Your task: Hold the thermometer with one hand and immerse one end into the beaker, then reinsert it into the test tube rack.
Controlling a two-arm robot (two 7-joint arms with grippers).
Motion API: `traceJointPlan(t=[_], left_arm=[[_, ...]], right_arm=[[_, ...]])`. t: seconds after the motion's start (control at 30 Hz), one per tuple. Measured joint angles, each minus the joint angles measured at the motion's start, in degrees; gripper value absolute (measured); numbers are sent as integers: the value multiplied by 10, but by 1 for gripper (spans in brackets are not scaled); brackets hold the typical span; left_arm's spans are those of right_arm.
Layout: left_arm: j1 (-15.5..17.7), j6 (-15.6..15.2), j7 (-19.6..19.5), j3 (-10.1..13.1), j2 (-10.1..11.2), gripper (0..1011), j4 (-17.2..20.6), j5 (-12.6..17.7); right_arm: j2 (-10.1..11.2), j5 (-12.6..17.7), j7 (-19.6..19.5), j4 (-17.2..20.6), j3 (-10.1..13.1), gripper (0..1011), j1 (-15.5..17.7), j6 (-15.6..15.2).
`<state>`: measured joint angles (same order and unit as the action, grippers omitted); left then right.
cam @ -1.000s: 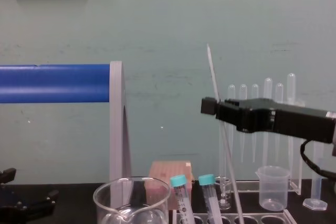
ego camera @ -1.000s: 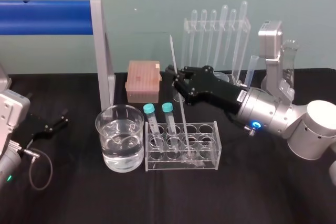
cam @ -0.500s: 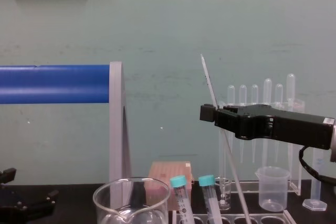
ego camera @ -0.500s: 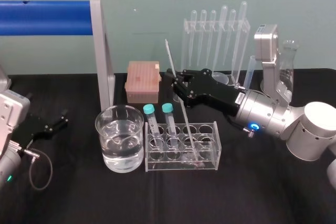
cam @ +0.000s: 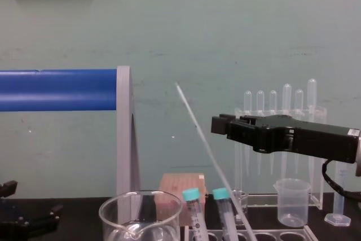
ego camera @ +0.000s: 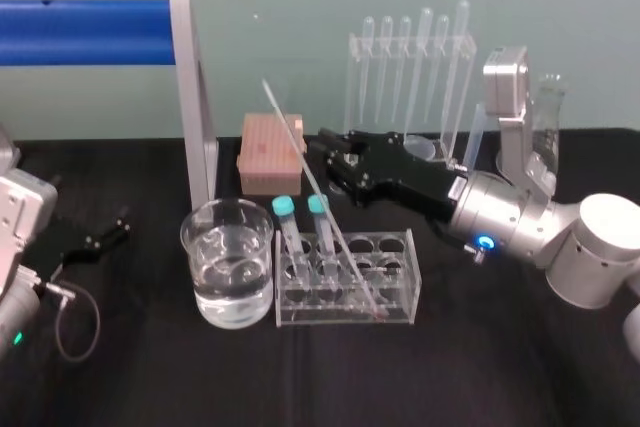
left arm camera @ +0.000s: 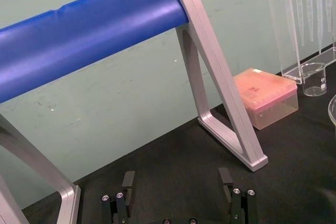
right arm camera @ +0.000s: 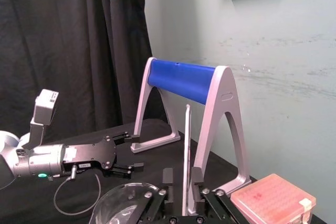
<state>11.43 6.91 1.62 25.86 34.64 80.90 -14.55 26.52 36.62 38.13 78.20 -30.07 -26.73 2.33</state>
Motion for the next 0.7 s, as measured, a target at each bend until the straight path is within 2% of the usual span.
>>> traceJointPlan(t=[0.07, 0.17, 0.2, 0.33, 0.4, 0.5, 0.63, 0.7], left_arm=[[0, 0, 0, 0, 0, 1008, 0, 0], [0, 0, 0, 0, 0, 1008, 0, 0], [0, 0, 0, 0, 0, 1008, 0, 0], [0, 0, 0, 0, 0, 1008, 0, 0], [0, 0, 0, 0, 0, 1008, 0, 0], [0, 0, 0, 0, 0, 1008, 0, 0], [0, 0, 0, 0, 0, 1008, 0, 0], [0, 0, 0, 0, 0, 1008, 0, 0]], right_arm=[[0, 0, 0, 0, 0, 247, 0, 0], [0, 0, 0, 0, 0, 361, 0, 0], [0, 0, 0, 0, 0, 361, 0, 0], [0, 0, 0, 0, 0, 529, 0, 0], [0, 0, 0, 0, 0, 552, 0, 0], [0, 1, 0, 1, 0, 693, 0, 0], [1, 1, 0, 2, 1, 807, 1, 0], [6, 7, -6, 12, 10, 878, 9, -4]])
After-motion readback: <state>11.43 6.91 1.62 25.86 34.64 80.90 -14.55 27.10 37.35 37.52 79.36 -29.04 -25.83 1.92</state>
